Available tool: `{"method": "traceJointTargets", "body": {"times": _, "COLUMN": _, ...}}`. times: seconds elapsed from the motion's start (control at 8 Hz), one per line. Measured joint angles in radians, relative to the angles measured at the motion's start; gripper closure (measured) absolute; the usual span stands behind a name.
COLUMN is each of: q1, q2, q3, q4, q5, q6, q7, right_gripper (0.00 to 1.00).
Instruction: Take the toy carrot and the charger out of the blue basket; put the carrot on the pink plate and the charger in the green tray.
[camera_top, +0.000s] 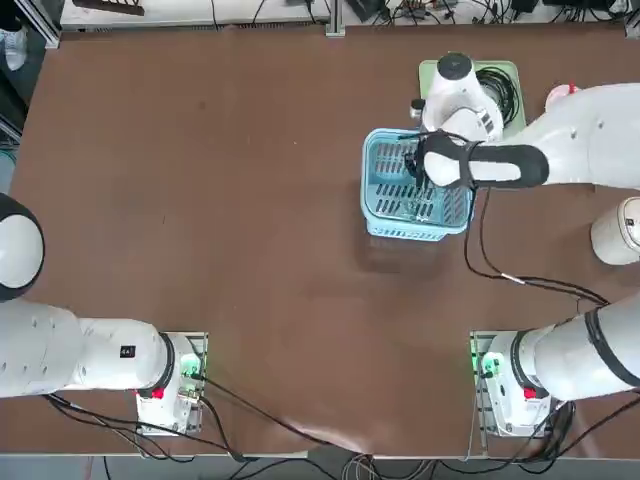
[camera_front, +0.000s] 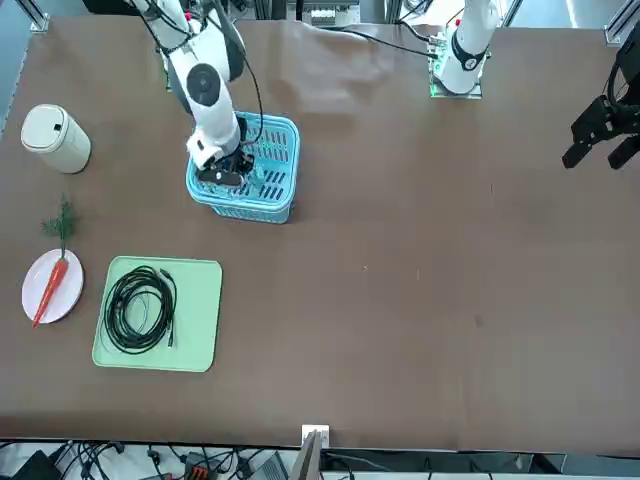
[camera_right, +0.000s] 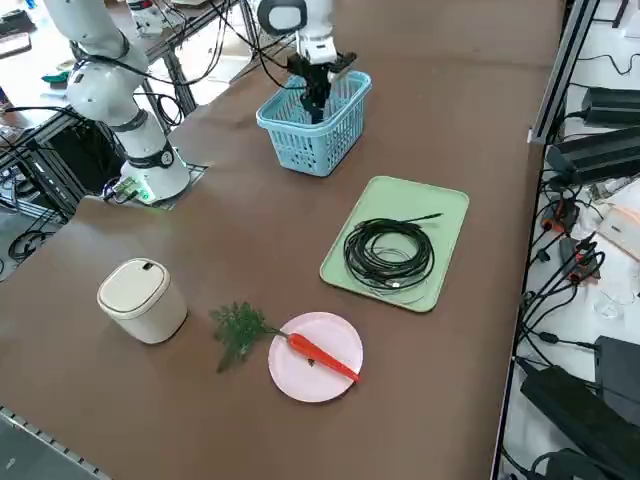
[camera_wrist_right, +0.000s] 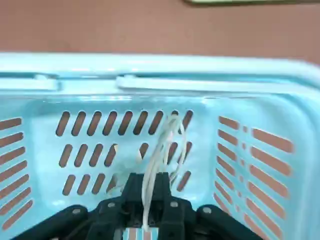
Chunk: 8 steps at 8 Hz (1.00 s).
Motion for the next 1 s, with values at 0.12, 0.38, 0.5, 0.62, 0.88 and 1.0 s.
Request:
{"method": "traceJointTargets", "body": {"times": 0.12, "q1": 0.004, "q2": -0.017, "q3": 0.0, "q4": 0.041, "q5": 0.0, "q6": -0.061, "q7": 0.003, "right_gripper": 0.96}}
{"method": "traceJointTargets", "body": {"times": 0.38, "q1": 0.022, "q2": -0.02, "q3": 0.0, "q4": 0.163, "q5": 0.0, "q6": -0.203, "q7": 0.022, "right_gripper": 0.96}}
{"method": "traceJointTargets", "body": {"times": 0.5, "q1": 0.026, "q2": -0.02, "q3": 0.0, "q4": 0.227, "q5": 0.0, "q6": -0.272, "q7": 0.026, "right_gripper": 0.96}}
{"method": "traceJointTargets", "body": {"times": 0.62, "q1": 0.028, "q2": -0.02, "q3": 0.0, "q4": 0.284, "q5": 0.0, "q6": -0.332, "q7": 0.027, "right_gripper": 0.96}}
{"method": "traceJointTargets", "body": {"times": 0.88, "q1": 0.039, "q2": -0.021, "q3": 0.001, "q4": 0.383, "q5": 0.0, "q6": -0.43, "q7": 0.029, "right_gripper": 0.96}}
{"method": "traceJointTargets", "body": {"times": 1.0, "q1": 0.041, "q2": -0.021, "q3": 0.0, "q4": 0.434, "q5": 0.0, "q6": -0.472, "q7": 0.029, "right_gripper": 0.96}}
